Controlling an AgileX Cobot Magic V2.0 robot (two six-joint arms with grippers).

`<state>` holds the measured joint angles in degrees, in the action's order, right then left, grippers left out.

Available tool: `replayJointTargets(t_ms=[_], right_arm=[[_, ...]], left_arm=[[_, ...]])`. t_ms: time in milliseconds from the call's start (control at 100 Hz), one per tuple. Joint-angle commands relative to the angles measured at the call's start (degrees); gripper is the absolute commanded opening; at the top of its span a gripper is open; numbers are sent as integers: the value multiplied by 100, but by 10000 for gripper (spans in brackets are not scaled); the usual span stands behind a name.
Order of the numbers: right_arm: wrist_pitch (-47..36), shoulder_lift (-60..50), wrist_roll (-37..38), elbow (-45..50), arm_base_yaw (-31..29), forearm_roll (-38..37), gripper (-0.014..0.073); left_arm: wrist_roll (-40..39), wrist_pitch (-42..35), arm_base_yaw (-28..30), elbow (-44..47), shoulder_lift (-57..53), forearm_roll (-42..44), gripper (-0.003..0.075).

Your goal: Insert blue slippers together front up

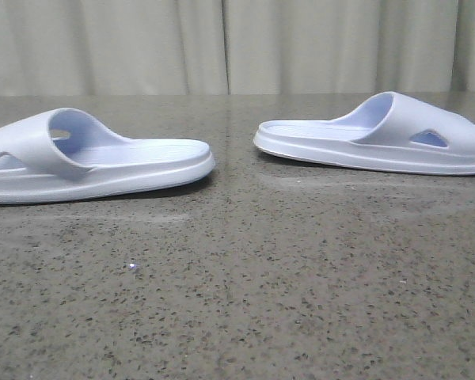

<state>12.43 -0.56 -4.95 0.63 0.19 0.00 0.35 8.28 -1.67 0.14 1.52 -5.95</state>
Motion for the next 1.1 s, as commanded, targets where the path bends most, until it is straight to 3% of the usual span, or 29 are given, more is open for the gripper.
replayJointTargets(t_ms=[0, 680, 1090], right_arm=[[-432, 30, 2, 111, -46, -75, -107], [-432, 30, 2, 111, -46, -75, -107], [-934, 30, 2, 111, -46, 0, -107]], left_arm=[[-35, -423, -18, 58, 58, -52, 15], [-35, -695, -18, 58, 58, -52, 15], [-35, -878, -18, 58, 58, -60, 15]])
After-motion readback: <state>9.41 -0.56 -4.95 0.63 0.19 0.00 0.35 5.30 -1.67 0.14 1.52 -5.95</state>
